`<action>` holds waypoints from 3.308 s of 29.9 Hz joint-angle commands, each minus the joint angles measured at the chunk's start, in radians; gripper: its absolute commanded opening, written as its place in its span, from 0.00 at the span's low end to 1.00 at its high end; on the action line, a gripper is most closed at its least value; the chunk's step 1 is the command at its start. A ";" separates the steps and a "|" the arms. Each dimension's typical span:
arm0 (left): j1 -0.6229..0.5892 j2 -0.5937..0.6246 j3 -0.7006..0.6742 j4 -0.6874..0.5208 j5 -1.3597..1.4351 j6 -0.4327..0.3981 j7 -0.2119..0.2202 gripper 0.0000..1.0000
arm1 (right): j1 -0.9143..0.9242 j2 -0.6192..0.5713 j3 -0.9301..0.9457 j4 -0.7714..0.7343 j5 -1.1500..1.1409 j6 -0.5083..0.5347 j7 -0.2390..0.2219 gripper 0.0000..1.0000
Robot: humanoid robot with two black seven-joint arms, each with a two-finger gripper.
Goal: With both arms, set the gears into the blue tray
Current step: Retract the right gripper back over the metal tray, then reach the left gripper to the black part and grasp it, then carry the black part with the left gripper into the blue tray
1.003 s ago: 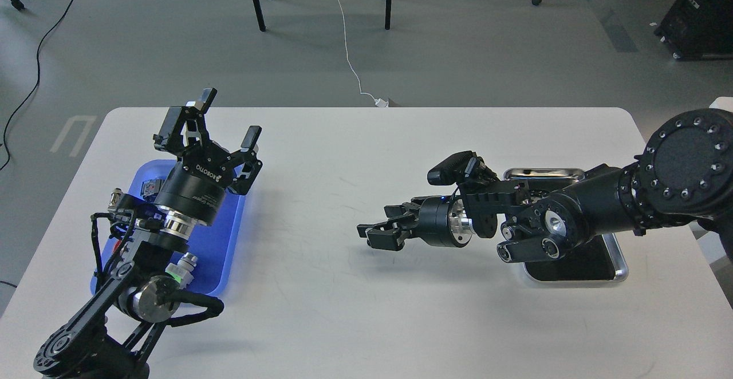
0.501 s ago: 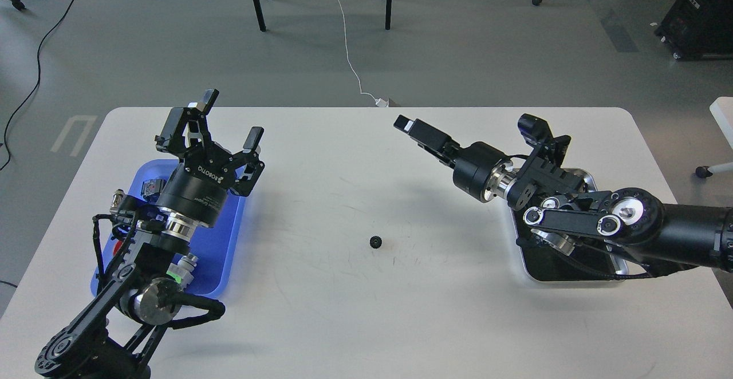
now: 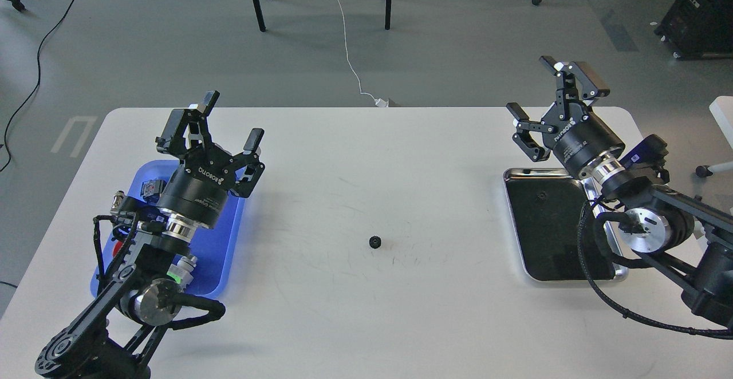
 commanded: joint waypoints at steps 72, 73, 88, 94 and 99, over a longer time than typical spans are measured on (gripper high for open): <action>-0.818 -0.044 1.082 0.554 1.500 0.135 -0.088 0.10 | -0.228 -0.112 0.002 -0.097 0.015 0.237 0.000 0.99; -0.818 -0.044 1.082 0.554 1.500 0.143 -0.088 0.10 | -0.228 -0.112 0.003 -0.097 0.015 0.237 0.000 0.98; -0.904 0.362 1.076 0.284 1.500 0.028 -0.088 0.12 | -0.230 -0.098 0.008 -0.095 0.015 0.237 0.000 0.99; -0.864 0.580 1.081 0.173 1.500 -0.020 -0.088 0.12 | -0.230 -0.089 0.003 -0.097 0.015 0.237 0.000 0.98; -0.832 0.674 1.082 0.186 1.500 -0.018 -0.088 0.13 | -0.230 -0.087 -0.001 -0.095 0.015 0.237 0.000 0.98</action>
